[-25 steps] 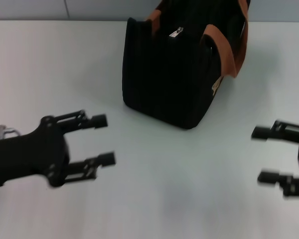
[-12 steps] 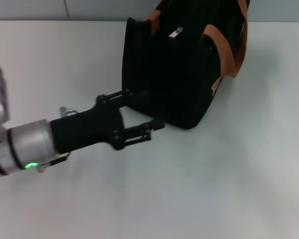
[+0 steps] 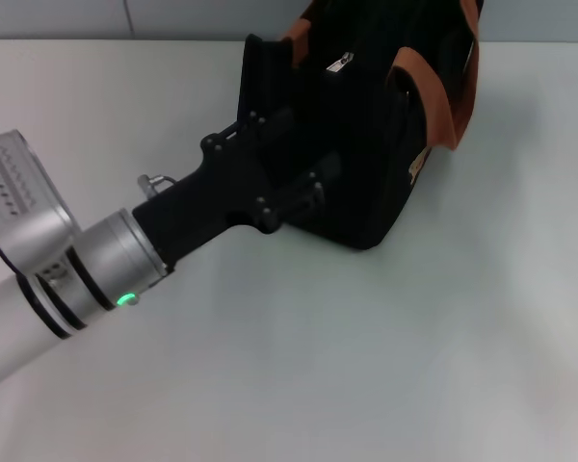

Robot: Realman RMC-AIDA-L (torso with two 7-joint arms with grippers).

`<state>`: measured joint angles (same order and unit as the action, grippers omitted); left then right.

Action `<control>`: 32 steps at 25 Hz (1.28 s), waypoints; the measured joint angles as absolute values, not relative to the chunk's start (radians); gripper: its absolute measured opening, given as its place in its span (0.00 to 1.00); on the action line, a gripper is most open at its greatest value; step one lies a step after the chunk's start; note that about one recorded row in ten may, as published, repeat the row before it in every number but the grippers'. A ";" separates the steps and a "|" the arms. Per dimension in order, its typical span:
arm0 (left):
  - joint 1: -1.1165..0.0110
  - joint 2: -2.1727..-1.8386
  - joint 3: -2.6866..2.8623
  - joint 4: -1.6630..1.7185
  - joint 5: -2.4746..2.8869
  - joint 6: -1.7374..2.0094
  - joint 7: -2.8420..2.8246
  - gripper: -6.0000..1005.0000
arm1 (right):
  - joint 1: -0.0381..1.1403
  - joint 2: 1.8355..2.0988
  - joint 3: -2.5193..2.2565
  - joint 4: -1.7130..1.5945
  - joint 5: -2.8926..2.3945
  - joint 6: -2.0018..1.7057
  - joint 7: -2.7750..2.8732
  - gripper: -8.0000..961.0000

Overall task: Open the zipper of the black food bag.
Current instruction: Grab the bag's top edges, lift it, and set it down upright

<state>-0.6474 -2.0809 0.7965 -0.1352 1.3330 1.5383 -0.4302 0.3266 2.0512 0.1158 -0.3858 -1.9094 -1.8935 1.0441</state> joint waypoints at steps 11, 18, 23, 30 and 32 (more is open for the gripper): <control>-0.713 -2.082 0.520 -0.262 1.610 1.480 -0.214 0.65 | 0.349 2.051 0.117 -0.364 -1.907 -1.856 1.050 0.83; -0.719 -2.082 0.254 -0.349 1.811 1.353 -0.068 0.65 | 0.348 2.051 0.118 -0.363 -1.907 -1.854 1.054 0.83; -0.665 -2.081 0.039 -0.433 1.924 1.260 0.073 0.64 | 0.344 2.051 0.121 -0.362 -1.907 -1.854 1.055 0.83; -0.597 -2.082 -0.145 -0.579 1.979 1.120 0.316 0.63 | 0.344 2.051 0.121 -0.362 -1.907 -1.852 1.055 0.83; -0.584 -2.082 -0.174 -0.610 1.986 1.084 0.358 0.63 | 0.344 2.051 0.124 -0.361 -1.907 -1.849 1.055 0.83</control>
<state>-0.5844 -2.0816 -0.1736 -0.6099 1.9859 1.0844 0.3576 0.3436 2.0514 0.1240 -0.3611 -1.9066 -1.8487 1.0553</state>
